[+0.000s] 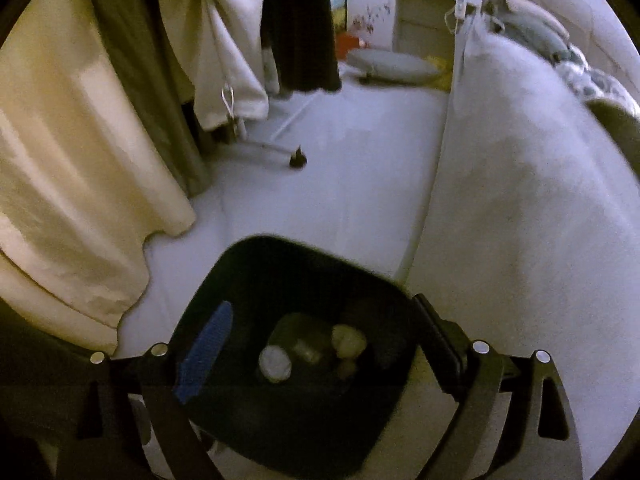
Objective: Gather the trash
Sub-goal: 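Move both open tools back over the bed toward the remaining trash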
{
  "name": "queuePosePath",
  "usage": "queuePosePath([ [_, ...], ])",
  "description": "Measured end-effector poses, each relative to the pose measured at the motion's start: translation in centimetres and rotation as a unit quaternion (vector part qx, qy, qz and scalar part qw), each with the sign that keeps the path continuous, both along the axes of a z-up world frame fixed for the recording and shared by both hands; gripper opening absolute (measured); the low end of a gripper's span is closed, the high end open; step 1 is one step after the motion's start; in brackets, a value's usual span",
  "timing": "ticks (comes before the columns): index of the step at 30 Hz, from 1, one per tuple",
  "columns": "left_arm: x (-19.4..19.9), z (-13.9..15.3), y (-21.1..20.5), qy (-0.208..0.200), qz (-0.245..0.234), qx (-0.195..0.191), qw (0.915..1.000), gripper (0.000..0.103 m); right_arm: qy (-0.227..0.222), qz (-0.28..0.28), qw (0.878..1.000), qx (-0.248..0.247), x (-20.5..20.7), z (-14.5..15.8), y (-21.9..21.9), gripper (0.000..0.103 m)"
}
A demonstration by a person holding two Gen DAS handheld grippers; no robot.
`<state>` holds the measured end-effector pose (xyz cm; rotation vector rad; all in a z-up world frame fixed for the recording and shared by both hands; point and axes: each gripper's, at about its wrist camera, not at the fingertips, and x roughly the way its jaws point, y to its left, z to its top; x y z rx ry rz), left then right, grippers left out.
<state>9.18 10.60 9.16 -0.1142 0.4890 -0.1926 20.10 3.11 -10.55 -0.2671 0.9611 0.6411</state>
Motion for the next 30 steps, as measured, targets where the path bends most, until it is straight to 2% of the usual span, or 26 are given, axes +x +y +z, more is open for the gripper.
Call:
queuePosePath([
  [6,1.2,0.4,-2.7,0.000,-0.011,0.005,0.9999,0.062,-0.037,0.006,0.999,0.010,1.2,3.2,-3.2,0.091],
  [12,2.2,0.2,-6.0,0.009,-0.029,0.014,0.9994,0.067,-0.059,-0.023,0.998,0.029,1.8,5.3,-8.1,0.091],
  [14,2.4,0.2,-7.0,0.012,-0.031,0.015,0.9993,0.071,-0.068,-0.032,0.997,0.029,1.8,5.9,-9.9,0.091],
  [16,2.7,-0.1,-8.1,0.013,-0.034,0.015,0.9992,0.075,-0.073,-0.038,0.996,0.032,1.8,6.4,-11.2,0.091],
  [30,4.9,-2.2,-14.6,0.044,-0.067,0.019,0.9966,0.079,-0.098,-0.075,0.992,0.040,1.9,7.9,-19.8,0.091],
])
